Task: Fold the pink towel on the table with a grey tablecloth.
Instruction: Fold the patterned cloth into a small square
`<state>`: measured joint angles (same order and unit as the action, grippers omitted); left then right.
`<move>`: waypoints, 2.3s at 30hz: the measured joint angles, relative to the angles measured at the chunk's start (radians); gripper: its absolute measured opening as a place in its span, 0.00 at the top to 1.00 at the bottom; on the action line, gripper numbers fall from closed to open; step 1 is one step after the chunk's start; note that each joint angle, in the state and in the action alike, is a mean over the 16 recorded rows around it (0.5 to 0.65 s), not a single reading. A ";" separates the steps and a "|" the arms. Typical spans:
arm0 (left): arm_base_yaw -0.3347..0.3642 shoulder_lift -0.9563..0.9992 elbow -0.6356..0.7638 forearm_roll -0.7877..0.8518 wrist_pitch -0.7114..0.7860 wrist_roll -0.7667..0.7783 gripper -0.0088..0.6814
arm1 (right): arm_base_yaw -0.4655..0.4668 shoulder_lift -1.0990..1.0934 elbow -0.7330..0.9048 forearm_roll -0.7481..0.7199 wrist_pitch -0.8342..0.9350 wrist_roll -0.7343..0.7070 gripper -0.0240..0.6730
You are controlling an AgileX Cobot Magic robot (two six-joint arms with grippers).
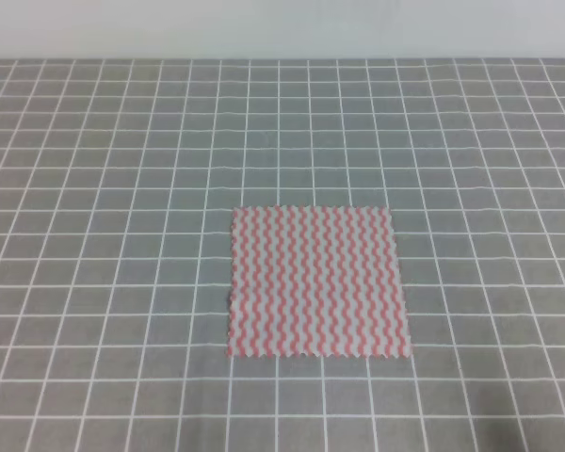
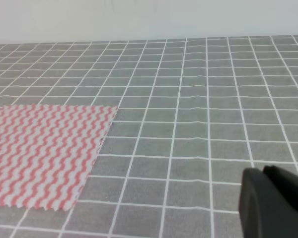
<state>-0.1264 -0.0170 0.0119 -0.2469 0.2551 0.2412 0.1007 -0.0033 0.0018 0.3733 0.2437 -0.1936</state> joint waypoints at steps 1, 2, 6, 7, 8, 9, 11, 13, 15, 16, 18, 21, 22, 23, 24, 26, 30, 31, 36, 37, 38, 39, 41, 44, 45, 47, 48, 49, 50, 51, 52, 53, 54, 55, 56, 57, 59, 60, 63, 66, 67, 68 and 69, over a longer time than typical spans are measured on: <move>0.000 -0.002 0.001 -0.008 -0.006 0.000 0.99 | 0.000 0.000 0.000 0.010 -0.007 0.000 0.99; 0.000 -0.003 0.002 -0.018 -0.013 0.000 0.99 | 0.000 0.000 0.000 0.021 -0.015 0.000 0.99; 0.000 -0.007 0.005 -0.057 -0.035 0.000 0.99 | 0.000 0.000 -0.001 0.061 -0.045 0.000 0.99; 0.000 -0.007 0.006 -0.065 -0.039 0.000 0.99 | 0.000 0.000 -0.001 0.070 -0.052 0.000 0.99; 0.000 -0.008 0.006 -0.072 -0.043 0.000 0.99 | 0.000 0.000 -0.001 0.078 -0.058 0.000 0.99; 0.000 -0.010 0.007 -0.085 -0.051 0.000 0.99 | 0.000 0.000 -0.001 0.092 -0.067 0.000 0.99; 0.000 -0.013 0.010 -0.118 -0.071 -0.001 0.99 | 0.000 0.000 -0.001 0.127 -0.088 0.000 0.99; -0.001 -0.015 0.012 -0.163 -0.094 -0.006 0.99 | 0.000 -0.002 -0.002 0.175 -0.108 0.000 0.99; -0.001 -0.015 0.012 -0.218 -0.117 -0.016 0.99 | 0.000 -0.002 -0.002 0.236 -0.125 0.000 0.99; -0.001 -0.015 0.012 -0.248 -0.129 -0.022 0.99 | 0.000 -0.002 -0.002 0.269 -0.132 0.000 0.99; -0.001 -0.015 0.012 -0.300 -0.153 -0.032 0.99 | 0.000 -0.002 -0.002 0.328 -0.142 0.000 0.99; -0.001 -0.015 0.012 -0.368 -0.186 -0.042 0.99 | 0.000 -0.002 -0.002 0.409 -0.148 -0.004 0.99; -0.001 -0.015 0.012 -0.390 -0.197 -0.044 0.99 | 0.000 -0.002 -0.002 0.433 -0.149 -0.007 0.99; -0.001 -0.015 0.012 -0.411 -0.208 -0.045 0.99 | 0.000 -0.002 -0.002 0.457 -0.150 -0.011 0.99; -0.001 -0.015 0.012 -0.432 -0.218 -0.045 0.99 | 0.000 -0.002 -0.002 0.481 -0.150 -0.014 0.99; 0.000 -0.013 0.010 -0.470 -0.236 -0.045 0.99 | 0.000 -0.002 -0.002 0.526 -0.151 -0.023 0.99; 0.000 -0.009 0.009 -0.511 -0.257 -0.020 0.99 | 0.000 0.000 -0.002 0.579 -0.152 -0.043 0.99; 0.000 -0.009 0.009 -0.513 -0.258 -0.005 0.99 | 0.000 0.000 -0.002 0.581 -0.152 -0.048 0.99; 0.000 -0.009 0.009 -0.516 -0.247 0.074 0.99 | 0.000 -0.002 0.000 0.581 -0.153 -0.087 0.99; 0.000 -0.007 0.007 -0.518 -0.244 0.087 0.99 | 0.000 -0.002 0.000 0.581 -0.153 -0.094 0.99; 0.000 -0.007 0.007 -0.523 -0.241 0.098 0.99 | 0.000 -0.002 0.000 0.582 -0.153 -0.100 0.99; 0.000 -0.006 0.007 -0.529 -0.237 0.108 0.99 | 0.000 -0.002 0.000 0.585 -0.154 -0.106 0.99; 0.000 -0.005 0.007 -0.540 -0.228 0.127 0.99 | 0.000 -0.002 0.000 0.598 -0.154 -0.117 0.99; 0.000 0.010 -0.002 -0.559 -0.207 0.147 0.99 | 0.000 0.003 -0.002 0.626 -0.150 -0.131 0.99; 0.000 0.019 -0.006 -0.565 -0.198 0.152 0.99 | 0.000 0.007 -0.003 0.635 -0.147 -0.136 0.99; 0.000 0.051 -0.023 -0.578 -0.178 0.152 0.99 | 0.000 0.023 -0.011 0.653 -0.140 -0.145 0.99; 0.000 0.072 -0.035 -0.585 -0.167 0.149 0.99 | 0.000 0.034 -0.018 0.660 -0.135 -0.148 0.99; 0.000 0.097 -0.049 -0.591 -0.155 0.146 0.99 | 0.000 0.049 -0.026 0.665 -0.130 -0.151 0.99; 0.000 0.122 -0.064 -0.597 -0.143 0.144 0.99 | 0.000 0.067 -0.036 0.669 -0.122 -0.152 0.99; 0.000 0.151 -0.081 -0.602 -0.129 0.142 0.99 | 0.000 0.088 -0.048 0.671 -0.113 -0.153 0.99; 0.000 0.186 -0.104 -0.604 -0.110 0.141 0.99 | 0.000 0.113 -0.063 0.670 -0.103 -0.153 0.99; 0.000 0.223 -0.127 -0.605 -0.090 0.141 0.99 | 0.000 0.140 -0.078 0.668 -0.090 -0.153 0.99; 0.000 0.263 -0.152 -0.604 -0.070 0.141 0.99 | 0.000 0.168 -0.096 0.664 -0.075 -0.154 0.99; 0.000 0.309 -0.181 -0.603 -0.045 0.145 0.99 | 0.000 0.200 -0.115 0.657 -0.057 -0.154 0.99; 0.000 0.357 -0.210 -0.601 -0.021 0.151 0.99 | 0.000 0.236 -0.136 0.646 -0.037 -0.154 0.99; -0.001 0.406 -0.240 -0.599 0.004 0.159 0.99 | 0.000 0.274 -0.159 0.631 -0.015 -0.155 0.99; -0.001 0.507 -0.300 -0.600 0.052 0.182 0.99 | 0.000 0.355 -0.206 0.596 0.032 -0.155 0.99; -0.001 0.556 -0.329 -0.603 0.073 0.200 0.99 | 0.000 0.398 -0.231 0.578 0.058 -0.156 0.99; -0.007 0.694 -0.404 -0.631 0.125 0.271 0.99 | 0.000 0.529 -0.301 0.527 0.131 -0.160 0.99; -0.025 0.814 -0.461 -0.688 0.159 0.368 0.99 | 0.005 0.652 -0.362 0.501 0.203 -0.176 0.99; -0.035 0.852 -0.477 -0.713 0.166 0.406 0.99 | 0.011 0.692 -0.380 0.500 0.223 -0.184 0.99; -0.046 0.883 -0.488 -0.741 0.165 0.445 0.99 | 0.022 0.733 -0.398 0.504 0.240 -0.194 0.99; -0.059 0.911 -0.496 -0.771 0.160 0.486 0.99 | 0.036 0.772 -0.415 0.509 0.255 -0.203 0.99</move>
<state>-0.1856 0.8937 -0.4840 -1.0183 0.4153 0.7272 0.1368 0.7687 -0.4131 0.8822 0.4989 -0.3966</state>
